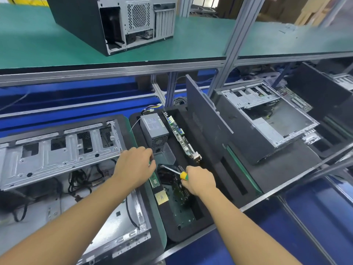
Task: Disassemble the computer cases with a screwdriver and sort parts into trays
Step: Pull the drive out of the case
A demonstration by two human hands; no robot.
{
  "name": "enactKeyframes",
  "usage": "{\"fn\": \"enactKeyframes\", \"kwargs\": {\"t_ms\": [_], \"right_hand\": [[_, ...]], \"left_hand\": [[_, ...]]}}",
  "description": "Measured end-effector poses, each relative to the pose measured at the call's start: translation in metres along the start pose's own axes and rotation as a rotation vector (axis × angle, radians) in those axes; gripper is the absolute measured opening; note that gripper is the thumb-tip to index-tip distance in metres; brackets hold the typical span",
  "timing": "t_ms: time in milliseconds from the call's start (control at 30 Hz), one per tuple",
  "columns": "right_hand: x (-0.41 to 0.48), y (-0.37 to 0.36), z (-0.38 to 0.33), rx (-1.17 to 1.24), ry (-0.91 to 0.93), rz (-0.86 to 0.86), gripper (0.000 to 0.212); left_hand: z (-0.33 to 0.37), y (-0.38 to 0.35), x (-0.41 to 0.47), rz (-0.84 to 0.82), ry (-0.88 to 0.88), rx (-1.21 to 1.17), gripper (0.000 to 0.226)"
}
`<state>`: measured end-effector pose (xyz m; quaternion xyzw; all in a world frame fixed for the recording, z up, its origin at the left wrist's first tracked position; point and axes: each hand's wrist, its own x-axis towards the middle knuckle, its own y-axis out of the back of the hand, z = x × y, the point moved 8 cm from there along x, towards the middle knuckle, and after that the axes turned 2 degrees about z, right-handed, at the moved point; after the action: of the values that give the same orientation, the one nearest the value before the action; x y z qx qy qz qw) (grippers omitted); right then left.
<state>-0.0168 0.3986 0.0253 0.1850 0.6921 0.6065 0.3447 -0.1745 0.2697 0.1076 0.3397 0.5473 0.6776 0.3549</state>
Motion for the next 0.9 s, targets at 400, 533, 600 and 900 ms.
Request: {"fn": "enactKeyframes", "kwargs": {"t_ms": [400, 533, 600, 900], "right_hand": [[0.004, -0.061, 0.016, 0.278, -0.202, -0.055, 0.030], [0.015, -0.064, 0.020, 0.304, -0.231, -0.078, 0.035], [0.017, -0.064, 0.016, 0.269, -0.226, -0.047, 0.036], [0.002, -0.061, 0.024, 0.076, -0.158, 0.141, 0.039]], "left_hand": [[-0.002, -0.026, -0.006, 0.037, -0.048, 0.024, 0.030], [-0.003, -0.027, -0.007, 0.044, -0.048, 0.008, 0.030], [-0.003, -0.028, -0.006, 0.043, -0.044, 0.010, 0.030], [-0.003, -0.025, -0.008, 0.066, -0.029, -0.035, 0.029]]}}
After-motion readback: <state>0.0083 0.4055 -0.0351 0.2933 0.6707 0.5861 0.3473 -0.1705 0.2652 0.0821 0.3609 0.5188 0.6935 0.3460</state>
